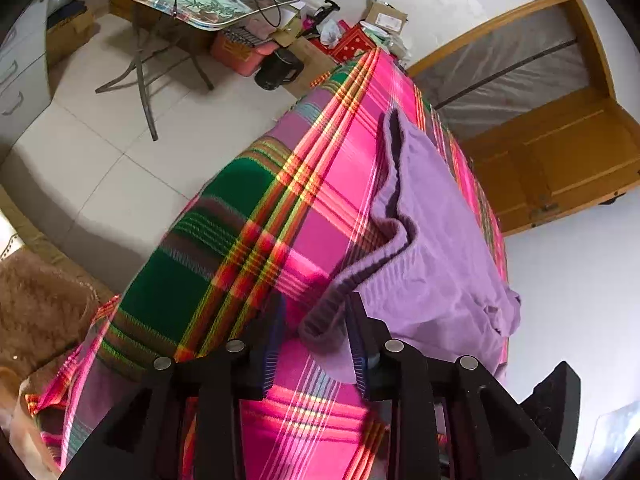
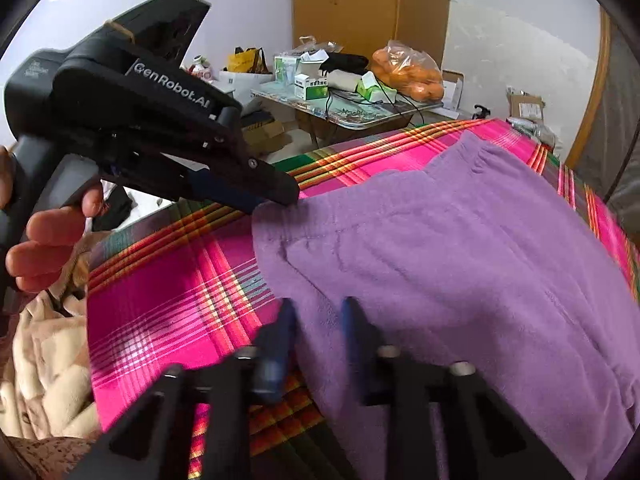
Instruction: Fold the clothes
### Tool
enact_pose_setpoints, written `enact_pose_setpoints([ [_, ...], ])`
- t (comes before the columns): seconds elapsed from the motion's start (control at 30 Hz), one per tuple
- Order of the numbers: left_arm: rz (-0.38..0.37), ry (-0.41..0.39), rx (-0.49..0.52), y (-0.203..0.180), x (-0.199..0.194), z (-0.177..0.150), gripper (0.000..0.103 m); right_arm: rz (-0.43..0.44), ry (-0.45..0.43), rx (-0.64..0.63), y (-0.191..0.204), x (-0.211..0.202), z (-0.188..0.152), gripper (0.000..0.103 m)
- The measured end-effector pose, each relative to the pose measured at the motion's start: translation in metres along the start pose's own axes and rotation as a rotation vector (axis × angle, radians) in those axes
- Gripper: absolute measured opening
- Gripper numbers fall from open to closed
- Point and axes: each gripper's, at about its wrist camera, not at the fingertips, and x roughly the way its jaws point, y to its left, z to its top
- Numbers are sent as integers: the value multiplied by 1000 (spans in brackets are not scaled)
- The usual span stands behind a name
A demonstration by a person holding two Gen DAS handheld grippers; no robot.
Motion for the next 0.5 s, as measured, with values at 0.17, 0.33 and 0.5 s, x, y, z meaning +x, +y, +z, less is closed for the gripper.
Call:
enact_pose_setpoints([
  [0.17,0,10,5,-2,3,6,31,75,5,6,8,-11,-7,3],
  [0.33,-7,30,3,-3,9,9,31,111,5,-12,19,-20,-13,3],
  [0.5,-17,43,9,-6,14,15,32,132,32,4,17,-15,-14,3],
])
